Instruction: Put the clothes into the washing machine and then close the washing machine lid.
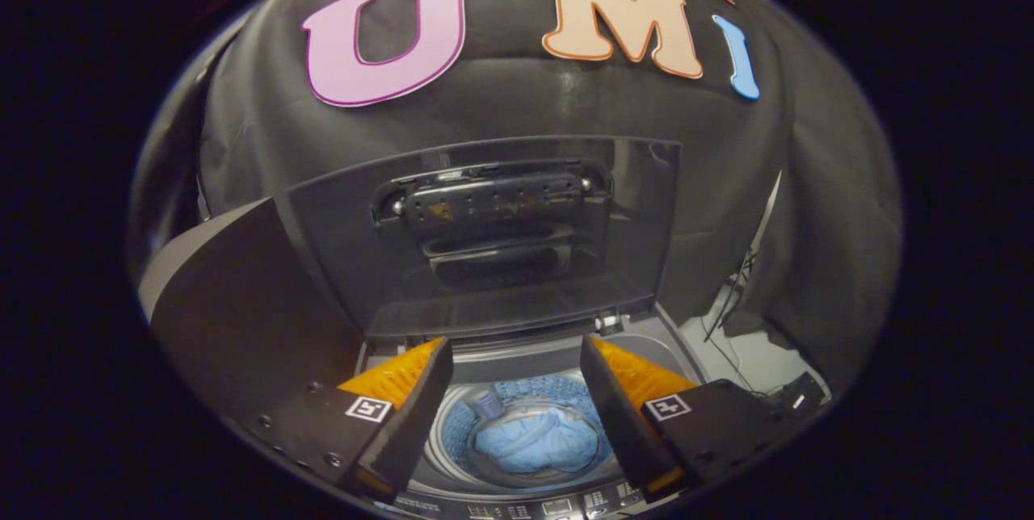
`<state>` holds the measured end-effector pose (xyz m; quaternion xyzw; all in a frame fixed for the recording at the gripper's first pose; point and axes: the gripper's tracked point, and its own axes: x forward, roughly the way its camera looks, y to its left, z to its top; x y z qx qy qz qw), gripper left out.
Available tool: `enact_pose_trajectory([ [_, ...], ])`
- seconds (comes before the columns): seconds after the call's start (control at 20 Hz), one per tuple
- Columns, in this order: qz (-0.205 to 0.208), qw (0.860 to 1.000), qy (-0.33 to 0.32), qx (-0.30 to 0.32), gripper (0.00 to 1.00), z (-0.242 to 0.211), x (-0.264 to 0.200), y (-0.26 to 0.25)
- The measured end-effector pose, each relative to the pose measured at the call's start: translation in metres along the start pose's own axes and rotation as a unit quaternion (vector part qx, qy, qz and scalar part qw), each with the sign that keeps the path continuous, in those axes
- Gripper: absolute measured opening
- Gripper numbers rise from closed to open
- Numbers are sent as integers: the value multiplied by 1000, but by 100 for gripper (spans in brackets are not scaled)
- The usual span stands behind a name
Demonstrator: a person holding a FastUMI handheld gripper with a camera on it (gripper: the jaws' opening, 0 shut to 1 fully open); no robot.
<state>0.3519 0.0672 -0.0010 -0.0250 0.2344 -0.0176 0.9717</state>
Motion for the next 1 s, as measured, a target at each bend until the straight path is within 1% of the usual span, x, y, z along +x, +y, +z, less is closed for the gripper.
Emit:
enact_pose_trajectory([
  [0.1,5,1000,-11,-17,98,10,-4,3],
  [0.25,7,999,-41,-25,98,29,-10,7],
  [0.45,15,997,-82,6,98,53,-11,4],
  [0.55,-1,994,-109,9,98,65,-11,-6],
  [0.7,-7,988,-153,2,98,84,-11,-10],
  [0.8,-13,986,-166,14,97,95,-7,-14],
  [0.95,33,985,-159,50,97,102,1,-10],
  [1.0,26,984,-165,58,97,108,3,-19],
])
